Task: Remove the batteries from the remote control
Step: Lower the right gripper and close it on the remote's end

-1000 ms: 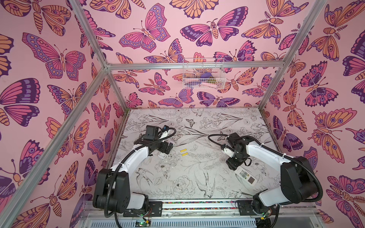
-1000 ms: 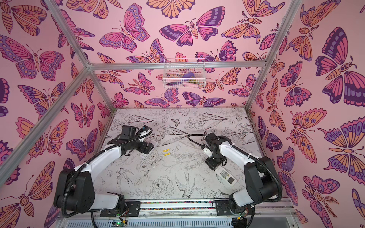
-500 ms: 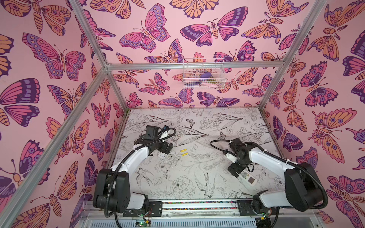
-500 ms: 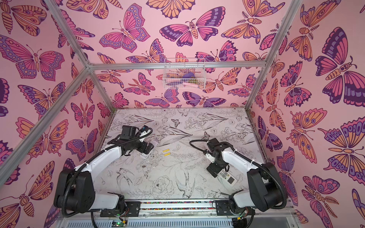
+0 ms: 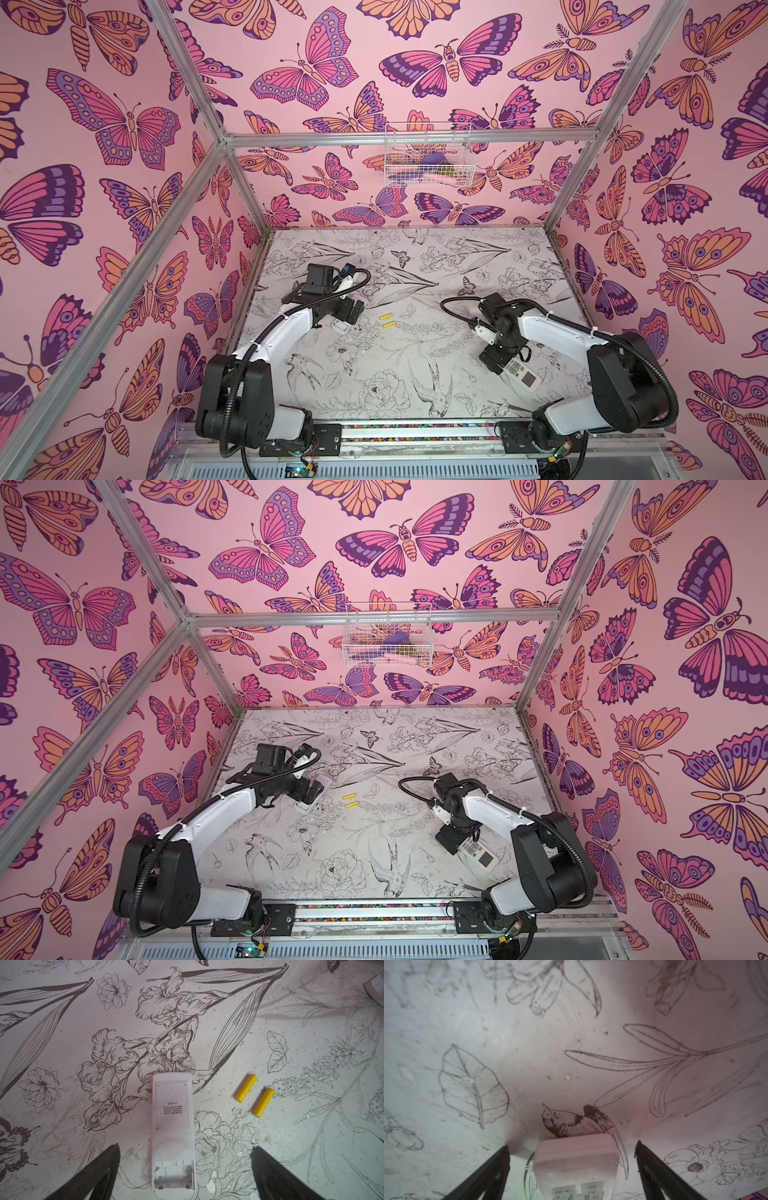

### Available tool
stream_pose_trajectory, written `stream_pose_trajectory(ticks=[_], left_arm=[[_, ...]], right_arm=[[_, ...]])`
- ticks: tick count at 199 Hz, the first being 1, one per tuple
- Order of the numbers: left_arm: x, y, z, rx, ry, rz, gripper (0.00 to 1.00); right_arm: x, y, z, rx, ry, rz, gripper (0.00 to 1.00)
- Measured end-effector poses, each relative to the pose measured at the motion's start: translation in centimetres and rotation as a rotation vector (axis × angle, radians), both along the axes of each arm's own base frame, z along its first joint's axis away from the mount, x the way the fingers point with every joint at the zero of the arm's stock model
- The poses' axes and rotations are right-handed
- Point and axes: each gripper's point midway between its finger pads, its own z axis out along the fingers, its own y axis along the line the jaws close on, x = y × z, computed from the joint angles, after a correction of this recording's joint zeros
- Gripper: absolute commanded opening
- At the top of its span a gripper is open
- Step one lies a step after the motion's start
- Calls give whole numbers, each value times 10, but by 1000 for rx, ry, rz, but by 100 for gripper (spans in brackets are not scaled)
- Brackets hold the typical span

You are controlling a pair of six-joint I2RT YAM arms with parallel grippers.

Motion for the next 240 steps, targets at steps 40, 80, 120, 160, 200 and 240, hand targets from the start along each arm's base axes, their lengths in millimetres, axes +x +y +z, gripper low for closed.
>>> stream_pose_trajectory(ticks=[40,80,120,160,200,240], left_arm=[[0,0,0,1,0,1,100],[0,1,0,3,0,3,100],[0,1,0,2,3,4,100],[1,-1,2,-5,2,1,100],[1,-1,4,-5,0,1,100],[4,1,10,6,-7,6,100]], right_arm=[[0,-1,-2,4,24,-12,84],[-2,2,-3,10,61,-14,74],[-3,2,-3,11,64,-15,65],[-3,1,-3,7,66,-15,52],[1,-1,-2,-4,59,-20,45],[11,0,10,20,-4,-36,46]])
